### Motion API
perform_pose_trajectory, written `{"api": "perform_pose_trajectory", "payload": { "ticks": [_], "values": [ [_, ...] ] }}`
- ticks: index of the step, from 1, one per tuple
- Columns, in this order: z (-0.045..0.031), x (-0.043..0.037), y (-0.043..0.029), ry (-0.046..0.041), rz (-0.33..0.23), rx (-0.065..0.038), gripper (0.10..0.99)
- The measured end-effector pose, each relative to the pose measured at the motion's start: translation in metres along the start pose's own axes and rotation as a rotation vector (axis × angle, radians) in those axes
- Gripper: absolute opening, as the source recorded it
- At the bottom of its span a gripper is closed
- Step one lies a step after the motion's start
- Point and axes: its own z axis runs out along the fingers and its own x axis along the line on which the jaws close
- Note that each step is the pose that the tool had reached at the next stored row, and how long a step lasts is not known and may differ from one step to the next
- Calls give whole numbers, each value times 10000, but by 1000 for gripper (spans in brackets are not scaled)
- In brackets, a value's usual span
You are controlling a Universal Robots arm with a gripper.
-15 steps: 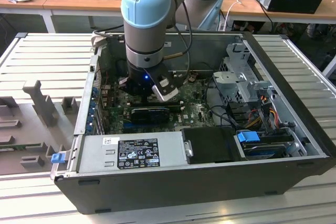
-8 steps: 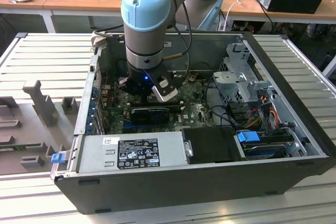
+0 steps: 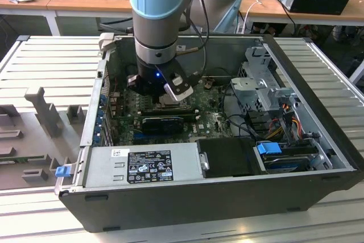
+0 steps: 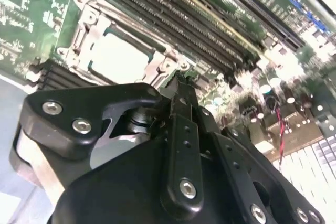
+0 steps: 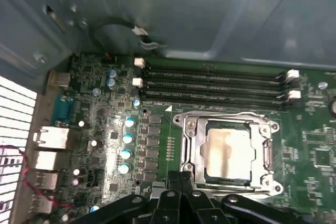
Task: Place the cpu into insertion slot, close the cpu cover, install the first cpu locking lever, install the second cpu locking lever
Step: 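Install the second cpu locking lever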
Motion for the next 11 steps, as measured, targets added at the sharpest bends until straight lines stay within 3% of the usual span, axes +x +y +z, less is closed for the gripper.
{"api": "perform_pose_trajectory", "payload": {
  "ticks": [7,11],
  "values": [
    [-159,-2,42,0,0,0,106],
    [-175,-2,47,-1,-1,-3,106]
  ]
}}
